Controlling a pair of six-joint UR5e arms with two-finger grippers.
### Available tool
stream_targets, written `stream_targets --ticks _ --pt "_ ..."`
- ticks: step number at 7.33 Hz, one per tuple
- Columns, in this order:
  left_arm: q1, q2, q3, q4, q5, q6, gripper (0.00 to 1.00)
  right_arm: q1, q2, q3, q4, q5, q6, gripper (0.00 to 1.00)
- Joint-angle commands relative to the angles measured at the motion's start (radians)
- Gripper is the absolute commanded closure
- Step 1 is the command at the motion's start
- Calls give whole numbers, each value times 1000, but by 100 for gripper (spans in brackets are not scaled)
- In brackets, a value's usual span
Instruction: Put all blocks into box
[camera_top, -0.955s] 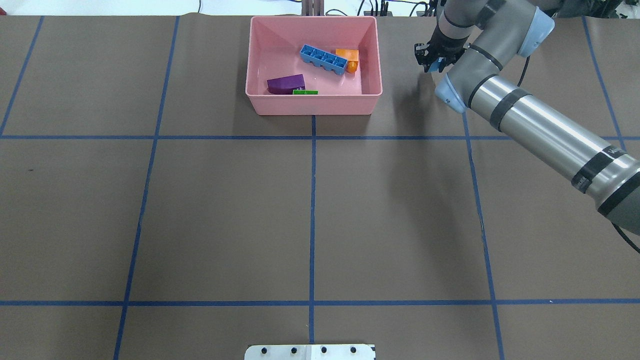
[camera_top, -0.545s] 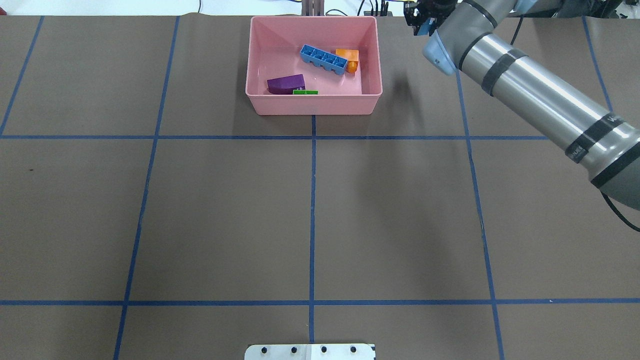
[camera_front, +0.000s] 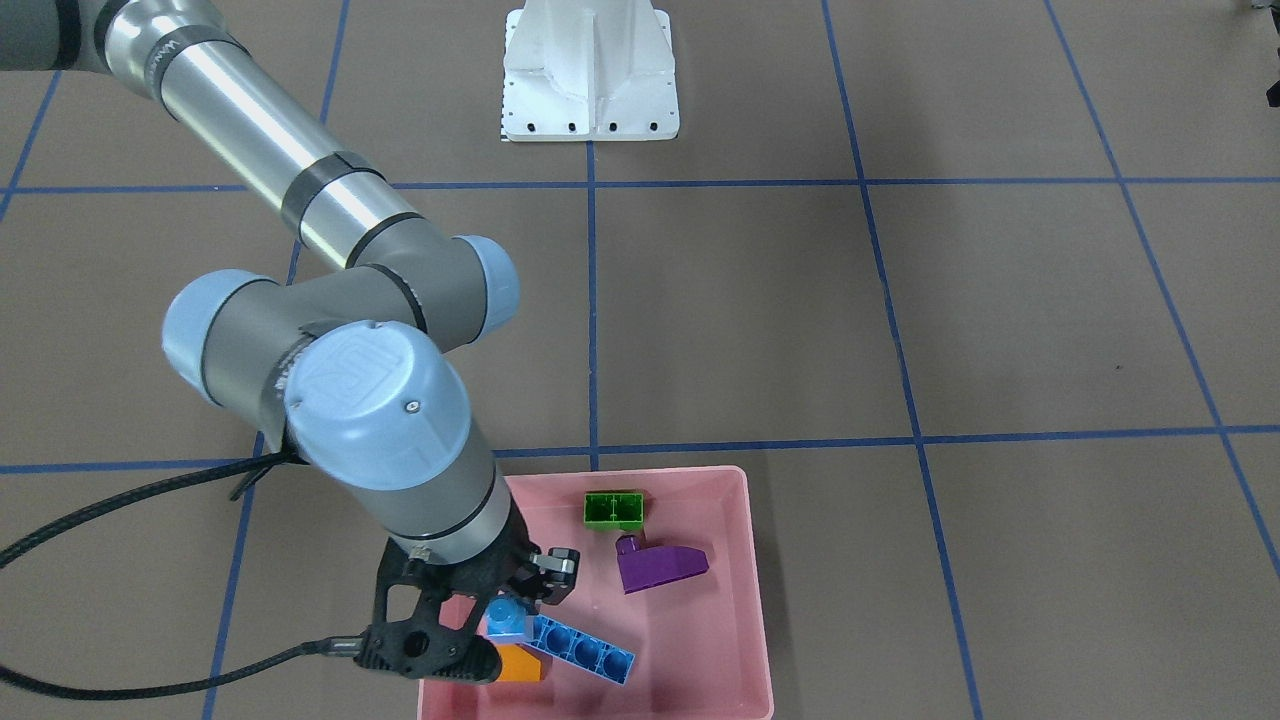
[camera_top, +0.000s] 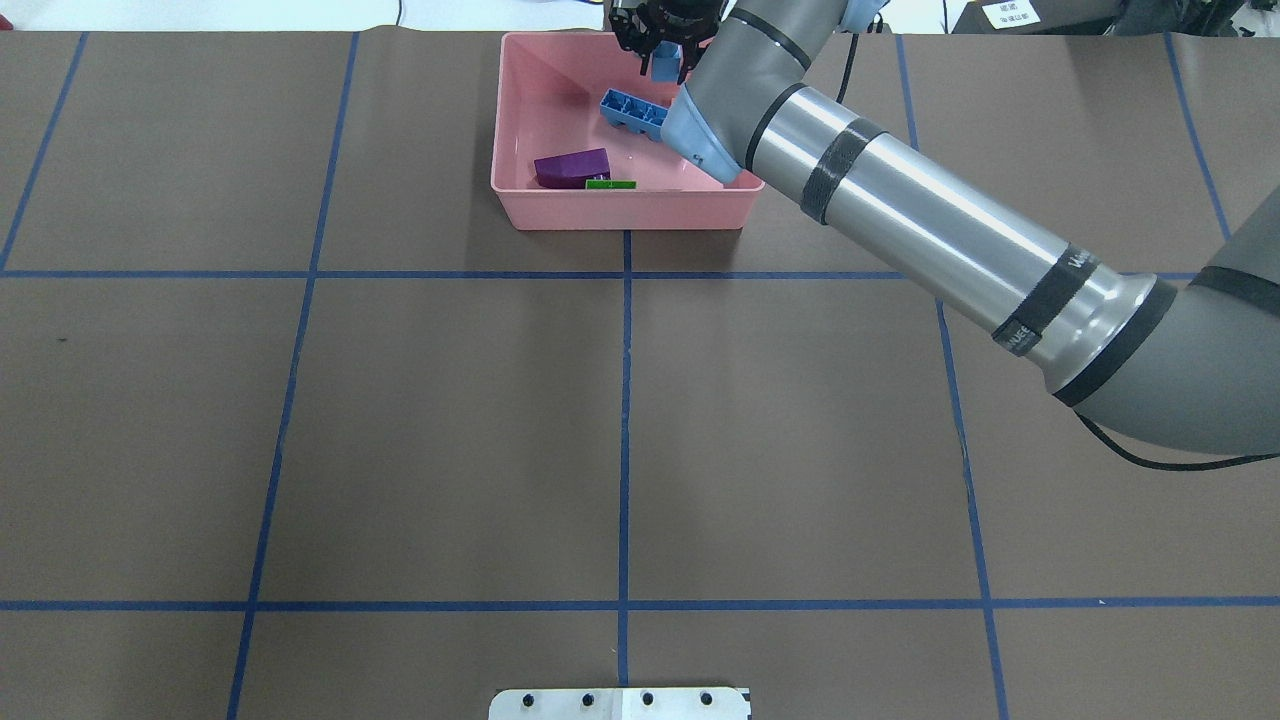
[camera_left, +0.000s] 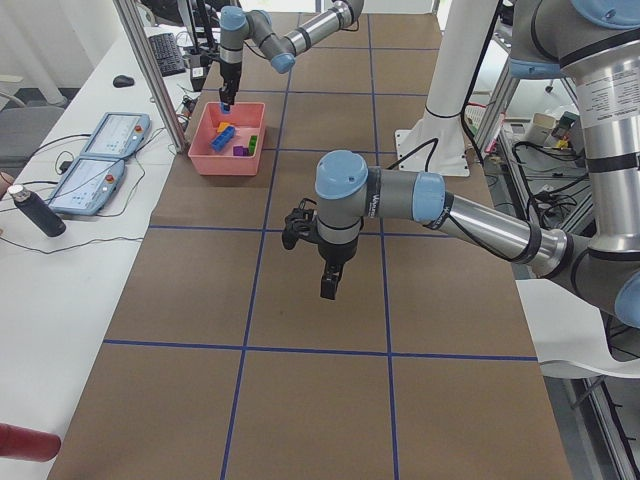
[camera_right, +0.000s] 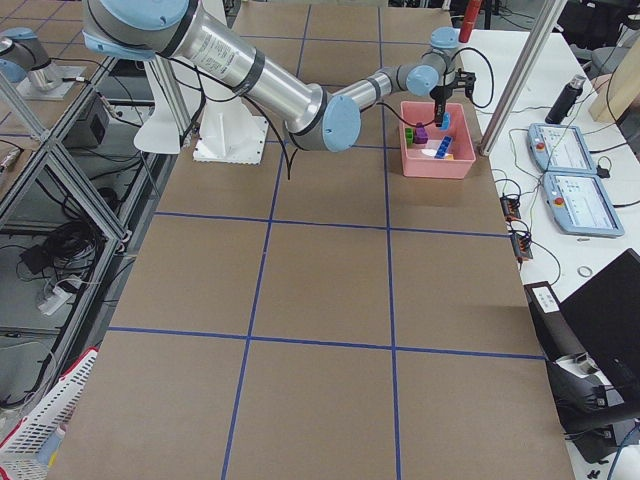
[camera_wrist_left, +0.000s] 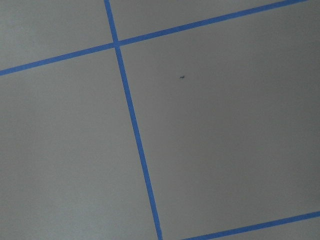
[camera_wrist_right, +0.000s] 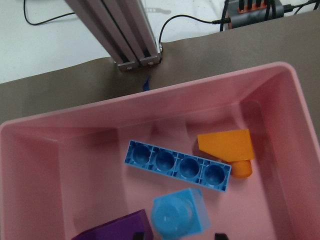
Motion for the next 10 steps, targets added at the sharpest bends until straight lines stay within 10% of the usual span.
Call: stream_targets --ticks 1,5,10 --pt "0 -1 5 -2 -1 -1 0 -19 -164 316 -125 26 15 0" --pt "0 -26 10 -7 3 4 0 82 -702 1047 -422 179 -28 0" --pt "0 -47 31 -18 10 5 0 565 -1264 1157 -431 372 -873 0"
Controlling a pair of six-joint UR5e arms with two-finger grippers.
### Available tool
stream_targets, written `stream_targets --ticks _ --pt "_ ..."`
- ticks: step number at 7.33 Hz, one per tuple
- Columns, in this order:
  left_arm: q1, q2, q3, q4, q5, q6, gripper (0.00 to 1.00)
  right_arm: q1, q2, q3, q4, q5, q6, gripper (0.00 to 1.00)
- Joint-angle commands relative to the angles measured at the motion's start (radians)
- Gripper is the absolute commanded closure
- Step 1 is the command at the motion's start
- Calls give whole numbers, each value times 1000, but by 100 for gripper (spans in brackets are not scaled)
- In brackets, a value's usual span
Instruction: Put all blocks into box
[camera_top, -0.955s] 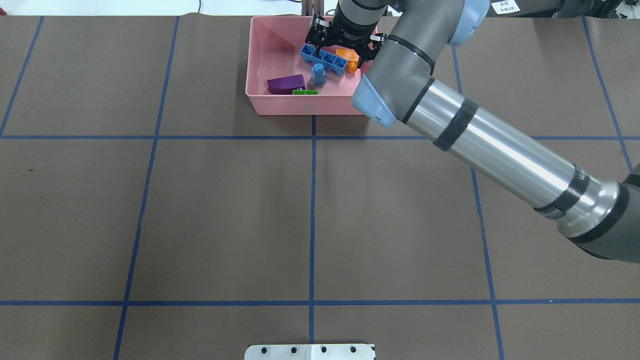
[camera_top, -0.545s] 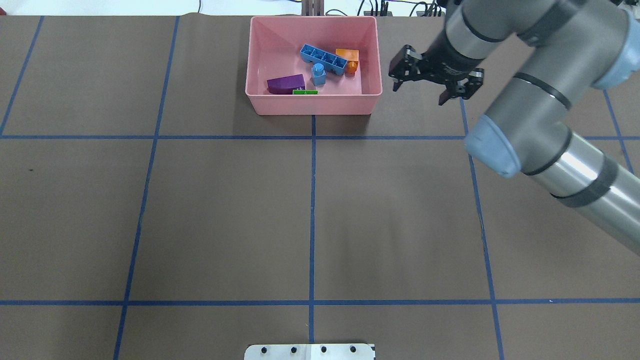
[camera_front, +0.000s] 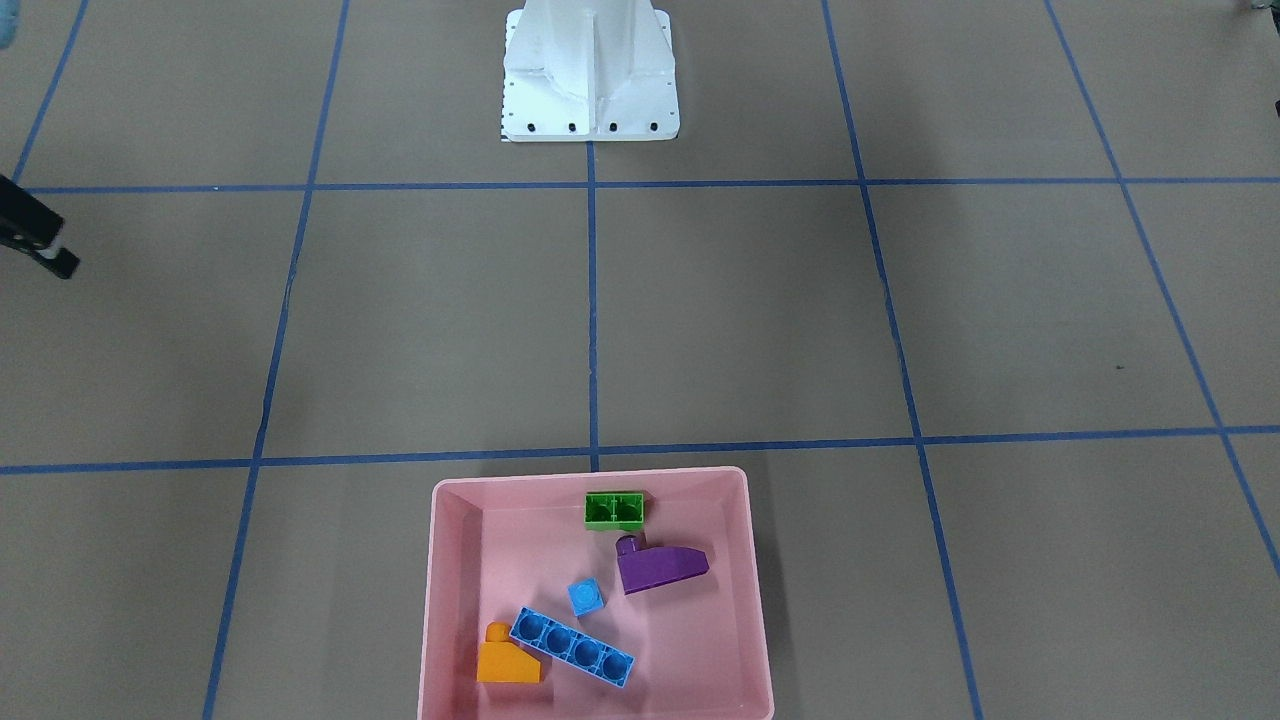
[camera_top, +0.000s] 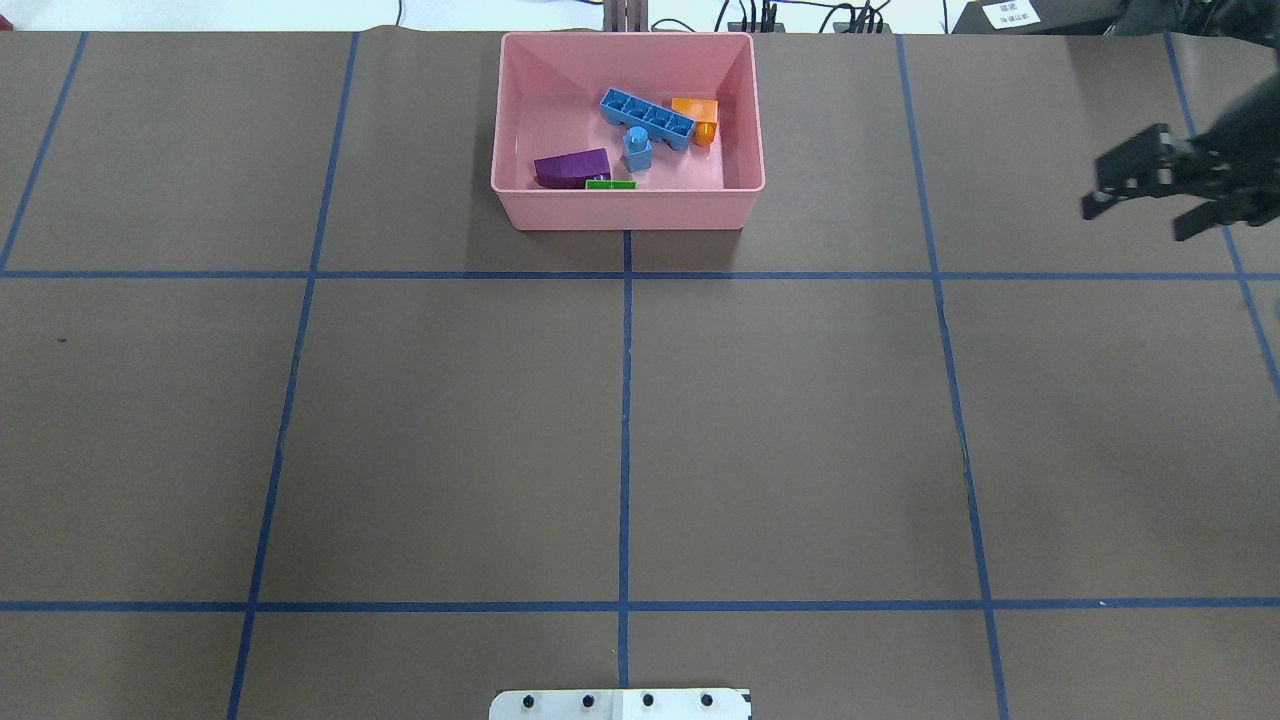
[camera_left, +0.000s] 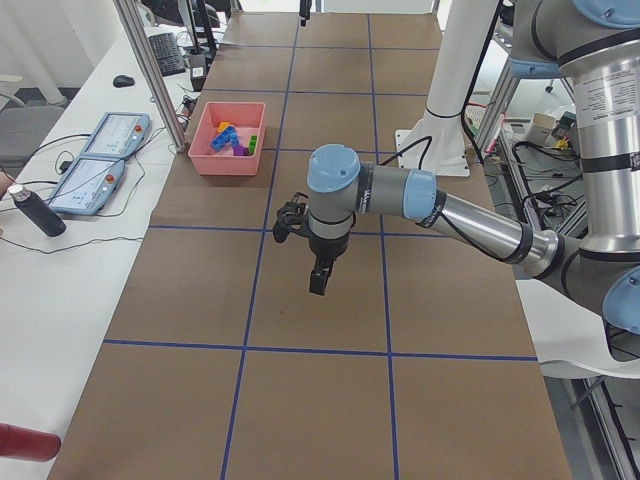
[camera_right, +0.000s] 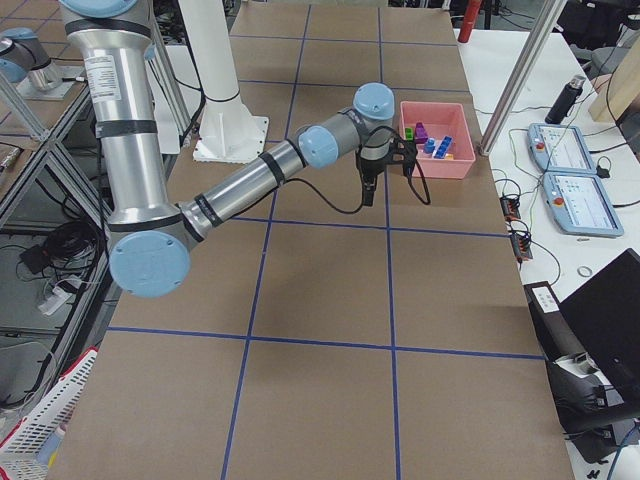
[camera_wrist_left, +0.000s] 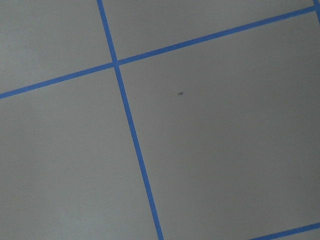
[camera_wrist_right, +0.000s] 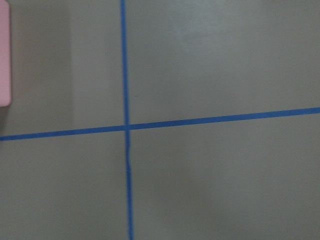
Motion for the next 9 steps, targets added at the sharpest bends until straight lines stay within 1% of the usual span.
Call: stream_targets --ticks 1,2,3,4,5,7,8,9 --pt "0 -12 7 4 3 -2 0 182 -234 -8 -7 8 -420 0" --pt "-2 -12 10 4 4 -2 0 268 -342 -14 -7 -2 -585 0" --pt "-11 -11 23 5 4 -3 0 308 -384 -14 -7 -4 -654 0" --pt "-41 -11 42 5 3 -3 0 316 -395 -16 -7 -7 -656 0" --pt "-43 -9 65 5 1 -16 0 318 -409 -23 -6 -12 -655 0" --pt "-43 -38 98 2 1 -22 0 318 -387 -53 0 2 -658 0" --pt "-43 -63 170 -4 -3 -31 0 320 -374 -48 0 1 -656 0" --pt "-43 -62 180 -10 -3 -33 0 318 -383 -51 0 -7 -647 0"
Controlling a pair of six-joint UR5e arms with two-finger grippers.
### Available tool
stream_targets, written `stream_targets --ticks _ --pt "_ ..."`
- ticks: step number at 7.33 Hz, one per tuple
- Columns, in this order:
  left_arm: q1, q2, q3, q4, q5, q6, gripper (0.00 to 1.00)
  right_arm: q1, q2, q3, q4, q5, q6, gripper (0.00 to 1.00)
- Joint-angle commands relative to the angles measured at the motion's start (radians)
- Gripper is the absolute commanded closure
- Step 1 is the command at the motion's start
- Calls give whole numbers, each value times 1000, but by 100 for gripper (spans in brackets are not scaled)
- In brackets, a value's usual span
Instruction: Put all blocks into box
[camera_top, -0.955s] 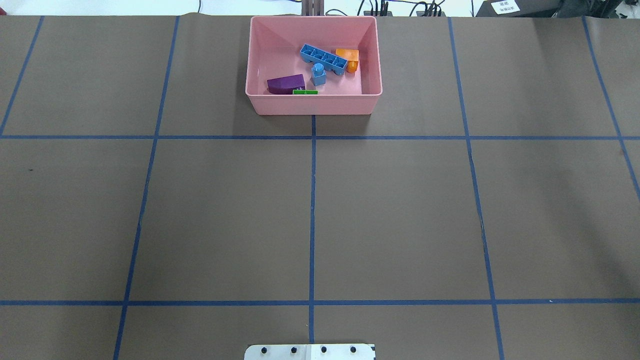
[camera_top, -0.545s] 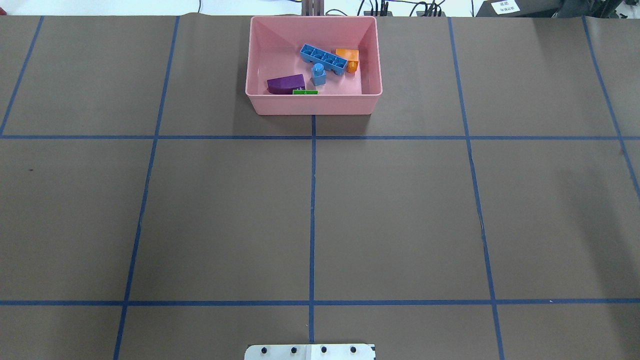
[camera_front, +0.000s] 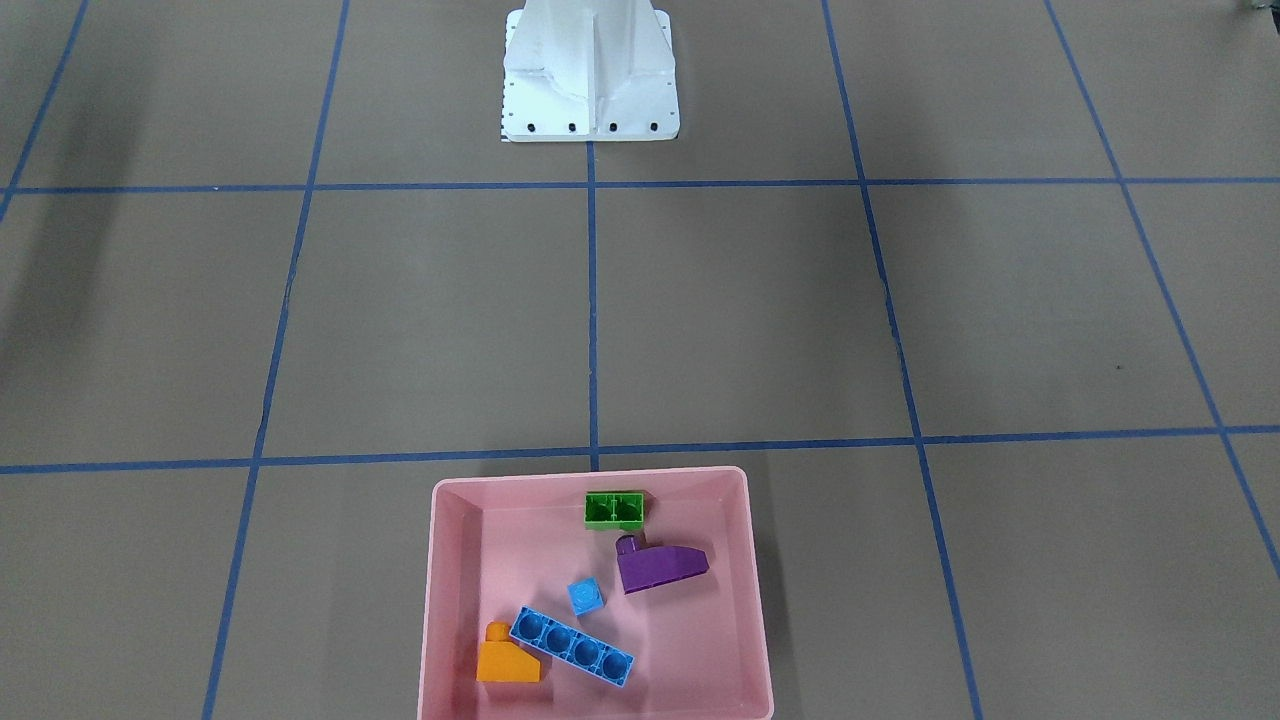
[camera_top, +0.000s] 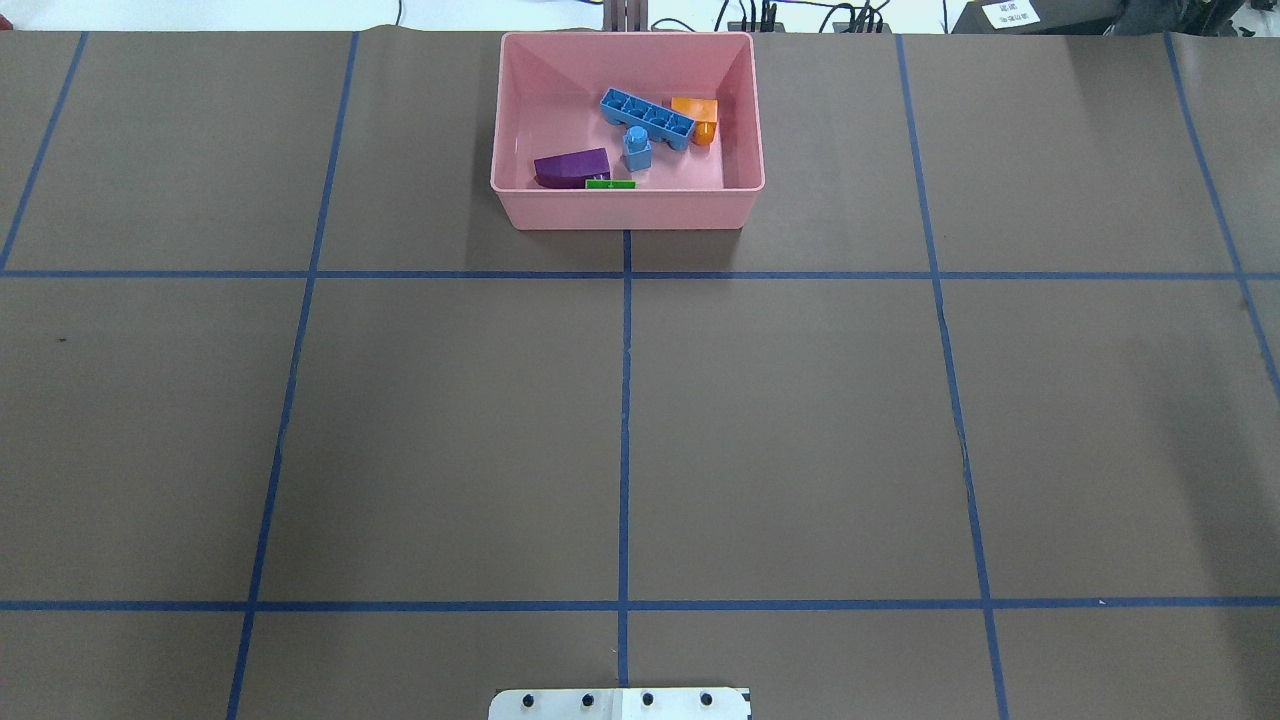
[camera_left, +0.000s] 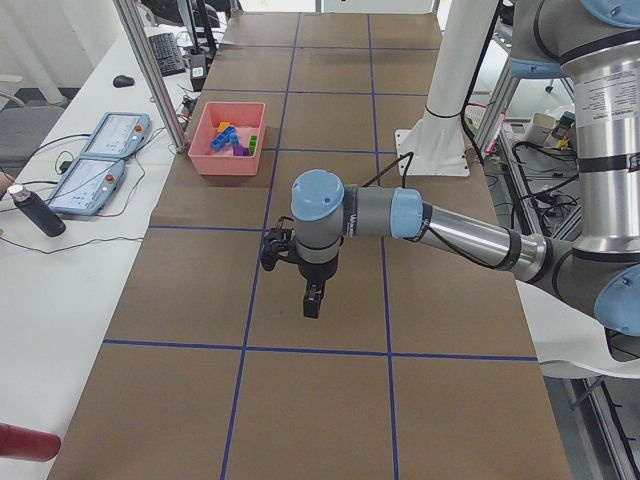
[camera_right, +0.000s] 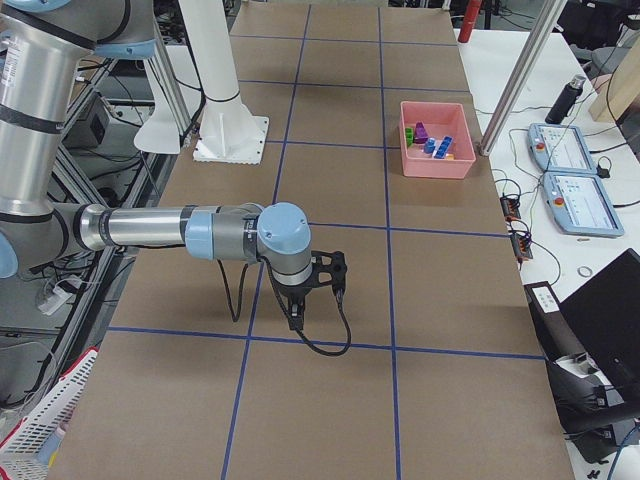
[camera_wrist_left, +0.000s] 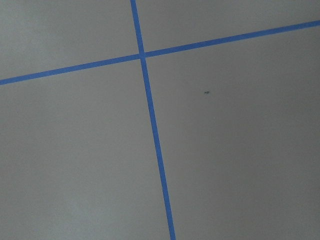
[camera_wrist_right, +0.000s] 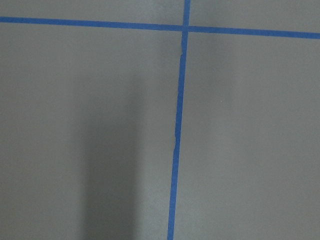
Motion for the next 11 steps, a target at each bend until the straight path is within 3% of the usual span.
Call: stream_targets --ticks 1,2,5,7,11 --pt "0 -11 24 -7 -6 -7 0 0 0 -4 2 1 11 0" --pt "-2 -2 -12 -5 -8 -10 0 0 1 -8 2 -2 11 0" --pt "0 3 8 -42 -17 -68 0 0 10 -13 5 -7 9 0" --pt "0 -9 30 -42 -92 -67 0 0 19 -22 4 -9 12 0" --pt "-2 11 40 -94 -81 -56 0 -2 33 -33 5 -1 11 0"
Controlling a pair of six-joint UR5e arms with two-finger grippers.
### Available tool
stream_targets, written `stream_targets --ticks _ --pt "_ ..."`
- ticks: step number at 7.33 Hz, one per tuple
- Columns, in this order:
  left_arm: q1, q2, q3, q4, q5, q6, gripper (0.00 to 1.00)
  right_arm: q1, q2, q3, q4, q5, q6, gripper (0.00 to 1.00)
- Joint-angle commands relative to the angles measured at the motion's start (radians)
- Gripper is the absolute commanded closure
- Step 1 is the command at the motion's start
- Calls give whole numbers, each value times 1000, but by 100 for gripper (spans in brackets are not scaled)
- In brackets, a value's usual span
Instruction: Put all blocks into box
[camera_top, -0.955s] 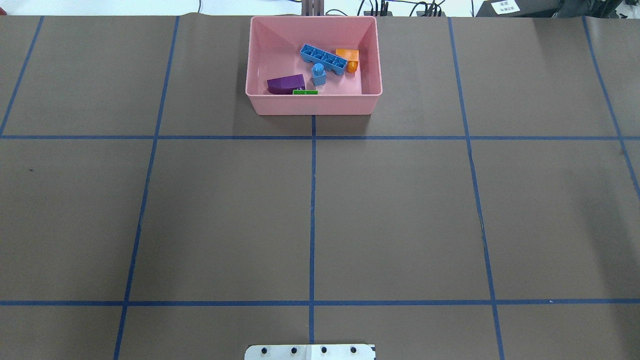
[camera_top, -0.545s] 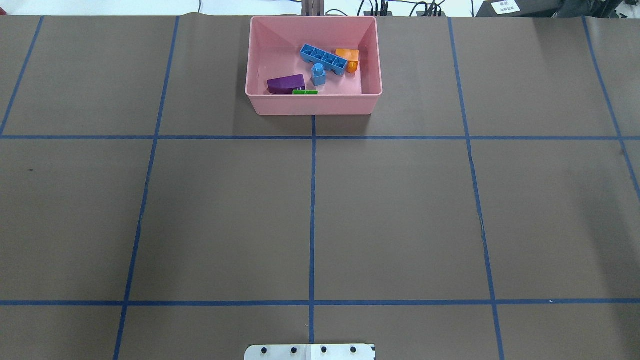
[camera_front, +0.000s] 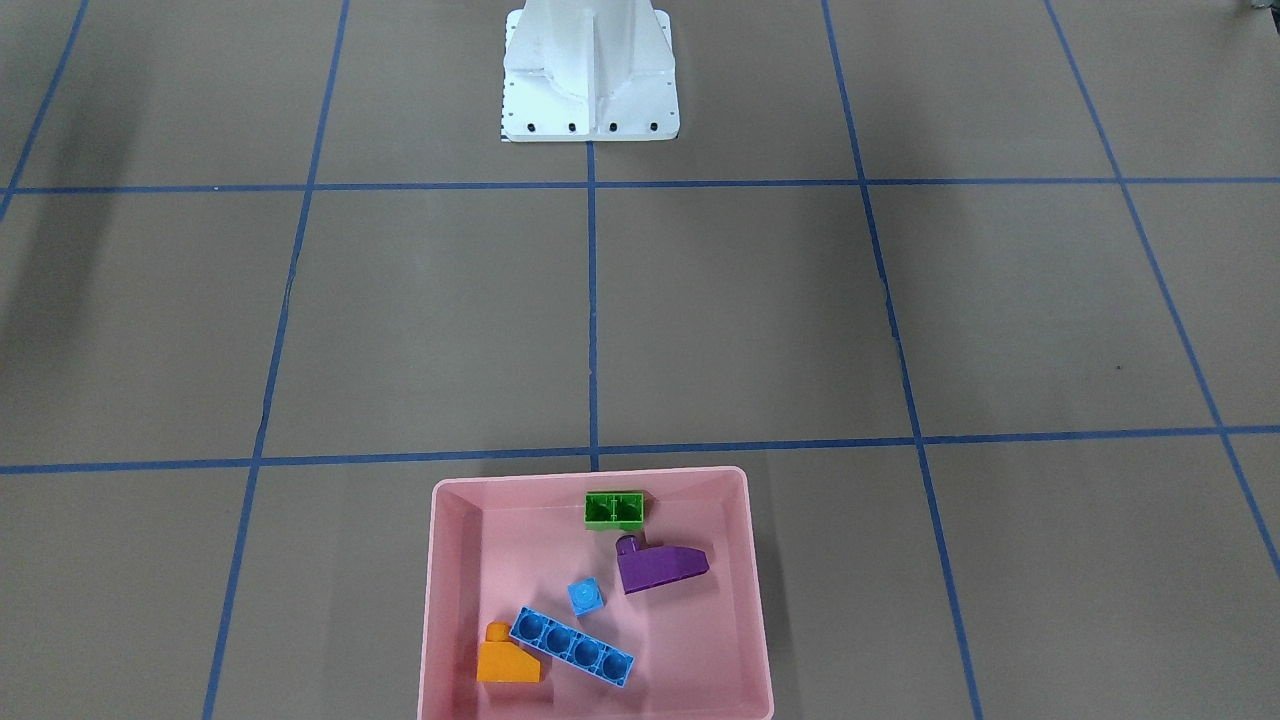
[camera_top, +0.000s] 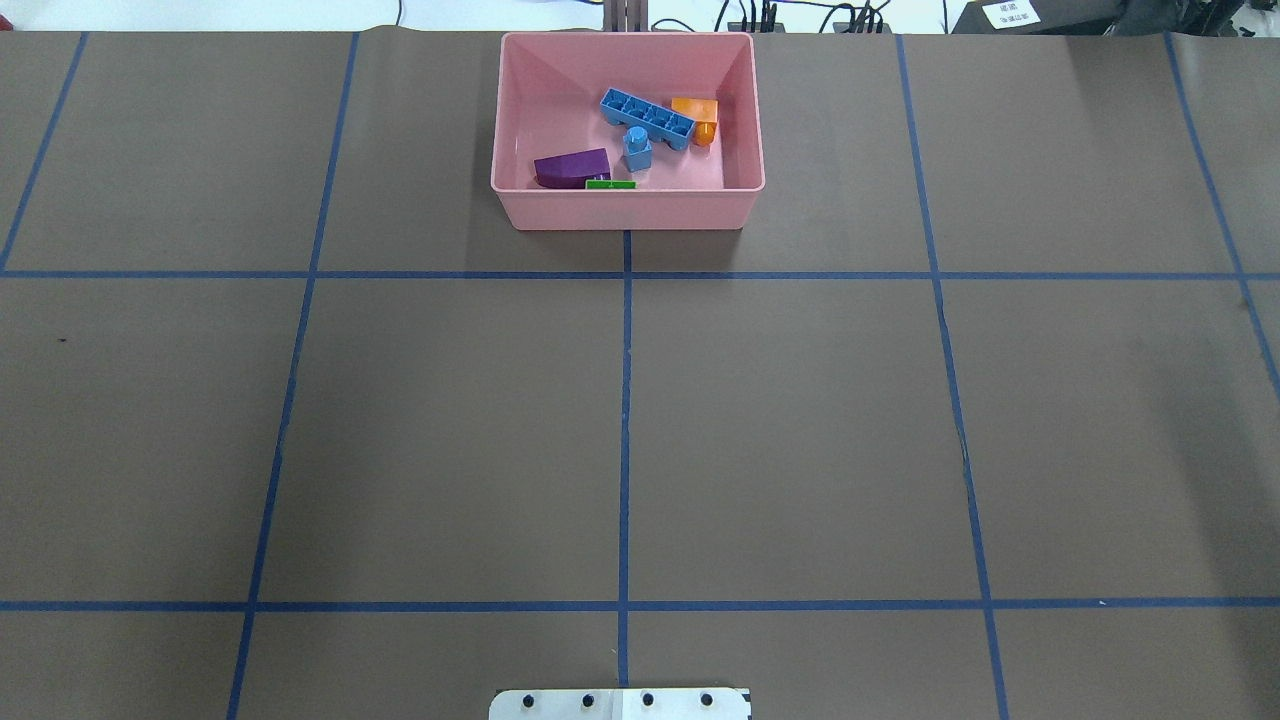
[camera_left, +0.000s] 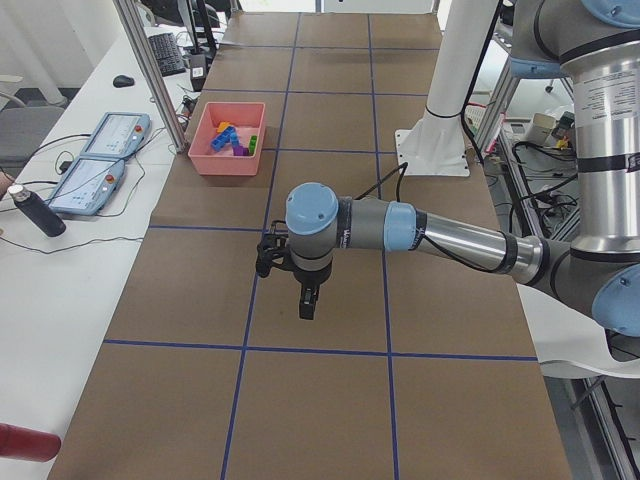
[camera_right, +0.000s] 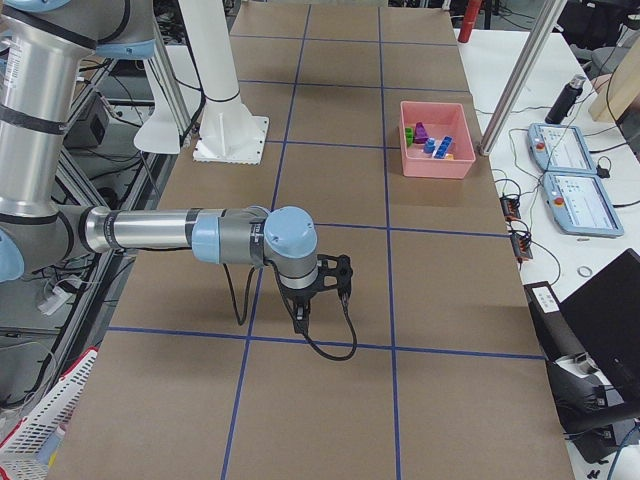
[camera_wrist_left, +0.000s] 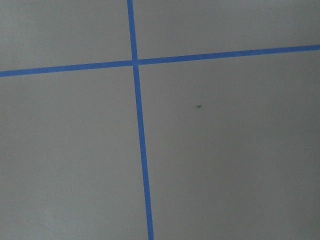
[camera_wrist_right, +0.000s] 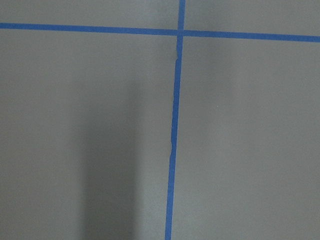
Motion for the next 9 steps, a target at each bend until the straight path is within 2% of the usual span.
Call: stream_targets --ticks 1,4,9 --pt "0 4 12 -12 0 2 0 -3 19 -12 -3 -1 0 0" --pt "0 -3 43 -34 -2 -8 0 -6 30 -27 -1 3 -12 0" --pt "0 -12 38 -34 0 -1 0 -27 42 -46 -1 5 -9 0"
